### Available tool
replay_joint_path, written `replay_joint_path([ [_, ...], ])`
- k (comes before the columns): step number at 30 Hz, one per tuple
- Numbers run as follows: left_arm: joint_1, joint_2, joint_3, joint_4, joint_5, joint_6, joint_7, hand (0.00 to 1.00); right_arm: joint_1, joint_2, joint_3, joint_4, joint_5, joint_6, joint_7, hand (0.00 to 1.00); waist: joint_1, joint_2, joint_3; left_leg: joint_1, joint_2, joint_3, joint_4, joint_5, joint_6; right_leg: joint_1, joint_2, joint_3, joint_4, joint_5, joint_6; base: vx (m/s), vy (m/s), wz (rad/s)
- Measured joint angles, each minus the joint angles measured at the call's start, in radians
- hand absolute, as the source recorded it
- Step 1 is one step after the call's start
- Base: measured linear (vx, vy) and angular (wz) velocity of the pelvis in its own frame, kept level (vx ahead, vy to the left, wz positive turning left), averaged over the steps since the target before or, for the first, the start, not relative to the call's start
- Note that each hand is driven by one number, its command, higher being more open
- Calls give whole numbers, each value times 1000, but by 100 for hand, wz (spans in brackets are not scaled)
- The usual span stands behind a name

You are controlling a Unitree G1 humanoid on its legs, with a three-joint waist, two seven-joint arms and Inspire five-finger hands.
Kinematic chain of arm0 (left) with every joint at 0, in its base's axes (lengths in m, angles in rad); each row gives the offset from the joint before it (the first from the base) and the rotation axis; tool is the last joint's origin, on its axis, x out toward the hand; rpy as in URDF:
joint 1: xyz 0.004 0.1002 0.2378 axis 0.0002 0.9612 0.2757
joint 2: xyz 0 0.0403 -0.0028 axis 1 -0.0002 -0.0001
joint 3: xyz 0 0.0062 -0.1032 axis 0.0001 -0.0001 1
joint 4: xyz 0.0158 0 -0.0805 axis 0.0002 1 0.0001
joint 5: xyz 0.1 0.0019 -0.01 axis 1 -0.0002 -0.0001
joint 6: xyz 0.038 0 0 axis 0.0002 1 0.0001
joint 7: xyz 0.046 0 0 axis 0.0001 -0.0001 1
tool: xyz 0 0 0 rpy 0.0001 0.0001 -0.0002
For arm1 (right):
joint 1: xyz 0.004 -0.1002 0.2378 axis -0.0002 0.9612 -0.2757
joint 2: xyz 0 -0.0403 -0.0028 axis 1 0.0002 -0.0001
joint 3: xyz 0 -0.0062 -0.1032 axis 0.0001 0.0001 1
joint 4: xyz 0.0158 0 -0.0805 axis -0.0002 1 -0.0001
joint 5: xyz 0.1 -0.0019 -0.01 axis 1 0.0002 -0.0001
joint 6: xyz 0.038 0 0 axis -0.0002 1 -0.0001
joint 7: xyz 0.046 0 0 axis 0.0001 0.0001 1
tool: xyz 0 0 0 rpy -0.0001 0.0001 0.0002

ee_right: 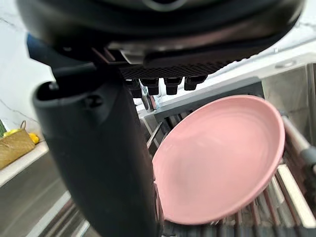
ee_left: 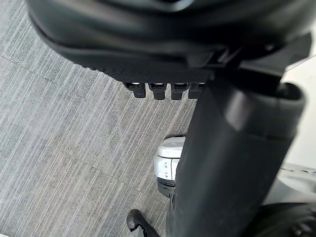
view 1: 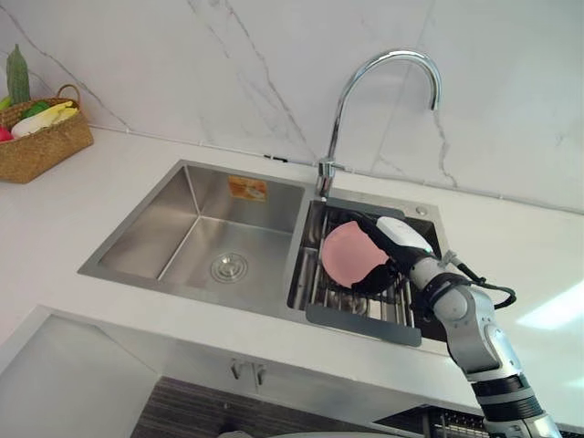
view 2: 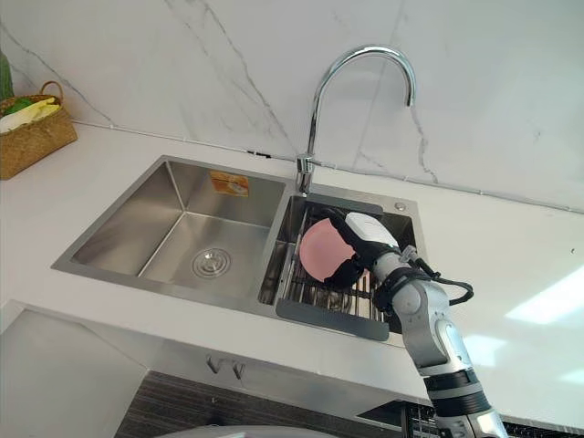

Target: Walk over to the sink, pick up the cup, carry it to the dishwasher, place the cup inside the dishwasher, then close the dishwasher door

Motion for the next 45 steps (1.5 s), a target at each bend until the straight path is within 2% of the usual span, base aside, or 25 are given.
replay_joint_path([
  [5,0,1,0,0,0,0,0,100,29,14,1,-1,-1,14,42,100,0,-1,0,3,0,1,0,0,0,2,0,1,0,0,0,0,0,0],
  [10,1,1,0,0,0,0,0,100,47,17,5,-1,-23,17,43,100,0,-2,1,5,2,4,0,0,0,2,0,4,0,0,0,0,0,0],
  [14,0,2,-1,0,0,1,0,100,48,17,7,2,-101,5,34,100,0,-1,1,5,-3,4,0,-1,-1,2,1,4,0,0,-1,0,0,0],
  [21,-4,8,-20,0,0,1,0,100,48,19,24,76,-216,-79,-89,100,-1,3,4,5,-5,4,0,-1,-1,2,0,2,0,-1,0,0,0,0],
  [28,-9,8,-27,0,0,2,0,100,49,20,37,100,-278,-147,-175,100,-2,11,10,3,-8,0,0,-1,-1,3,-2,-1,0,-2,0,0,0,0],
  [45,-18,3,-31,1,2,2,-1,100,47,17,61,229,-413,-183,-334,100,-2,35,22,-3,-17,-17,0,0,0,6,-11,-19,0,-2,3,0,0,2],
])
